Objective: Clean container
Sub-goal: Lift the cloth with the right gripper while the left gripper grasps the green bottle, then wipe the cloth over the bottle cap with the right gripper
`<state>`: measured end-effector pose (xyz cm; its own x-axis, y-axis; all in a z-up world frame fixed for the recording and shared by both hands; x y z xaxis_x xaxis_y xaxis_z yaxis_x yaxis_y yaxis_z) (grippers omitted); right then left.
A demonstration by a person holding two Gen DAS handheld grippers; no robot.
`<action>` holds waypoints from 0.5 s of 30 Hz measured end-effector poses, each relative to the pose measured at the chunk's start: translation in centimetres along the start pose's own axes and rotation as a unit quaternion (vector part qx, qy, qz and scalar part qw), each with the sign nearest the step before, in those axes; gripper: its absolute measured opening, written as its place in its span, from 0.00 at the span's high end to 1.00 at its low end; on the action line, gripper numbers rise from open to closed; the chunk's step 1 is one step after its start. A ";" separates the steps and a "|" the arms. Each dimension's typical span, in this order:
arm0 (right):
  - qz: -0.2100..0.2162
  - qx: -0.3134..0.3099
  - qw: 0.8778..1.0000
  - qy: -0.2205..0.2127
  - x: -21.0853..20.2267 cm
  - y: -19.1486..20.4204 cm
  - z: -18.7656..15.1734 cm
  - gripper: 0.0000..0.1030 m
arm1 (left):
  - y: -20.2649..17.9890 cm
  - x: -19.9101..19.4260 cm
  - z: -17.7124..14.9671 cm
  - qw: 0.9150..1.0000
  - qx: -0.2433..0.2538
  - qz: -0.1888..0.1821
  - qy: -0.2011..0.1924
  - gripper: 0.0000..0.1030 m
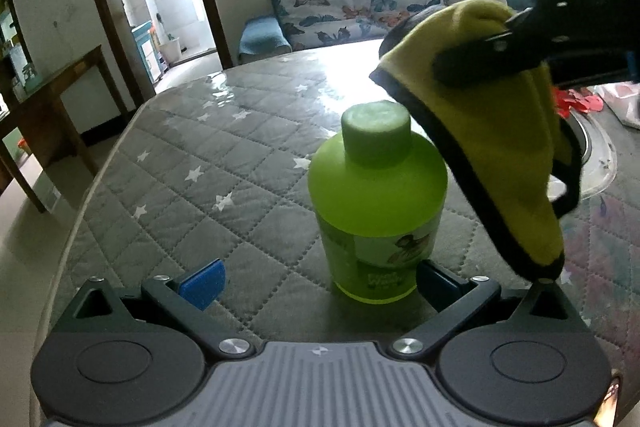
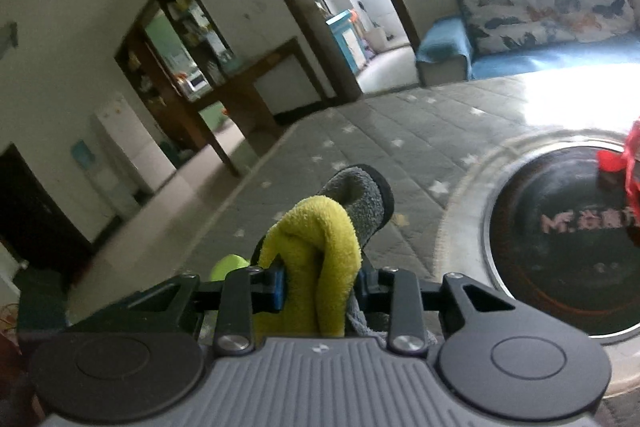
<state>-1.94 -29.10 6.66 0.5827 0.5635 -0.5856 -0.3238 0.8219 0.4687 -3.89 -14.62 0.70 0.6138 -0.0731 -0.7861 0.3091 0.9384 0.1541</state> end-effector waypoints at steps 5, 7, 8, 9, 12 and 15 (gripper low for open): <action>0.012 0.019 1.000 0.001 1.6 -0.6 0.2 0.70 | -0.1 -0.2 0.1 1.000 0.009 -0.003 -0.010 0.00; 0.013 0.030 0.999 0.008 2.5 -1.2 -0.1 0.70 | -0.1 -0.2 0.1 1.000 0.011 -0.004 -0.012 0.00; 0.011 0.034 0.999 0.011 3.0 -1.5 -0.3 0.70 | -0.1 -0.2 0.1 1.000 0.012 -0.005 -0.012 0.00; 0.009 0.036 0.999 0.014 3.3 -1.8 -0.4 0.70 | -0.1 -0.2 0.1 1.000 0.012 -0.005 -0.013 0.00; 0.003 0.038 0.999 0.024 3.9 -2.5 -1.0 0.70 | -0.1 -0.1 0.0 1.000 0.013 -0.006 -0.014 0.00; -0.003 0.039 0.999 0.035 4.5 -3.1 -1.5 0.70 | -0.1 -0.1 0.0 1.000 0.012 -0.006 -0.015 0.00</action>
<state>0.60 -29.00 1.53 0.5307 0.5647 -0.6321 -0.2587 0.8181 0.5136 -4.03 -14.70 0.79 0.6315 -0.0947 -0.7696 0.3340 0.9289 0.1598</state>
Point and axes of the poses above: each gripper's, at about its wrist camera, not at the fingertips, and x roughly the way its jaws point, y to its left, z to its top, the point moved 5 cm from there along x, roughly the way its jaws point, and after that the axes turned 8 degrees about y, right-handed, at the moved point
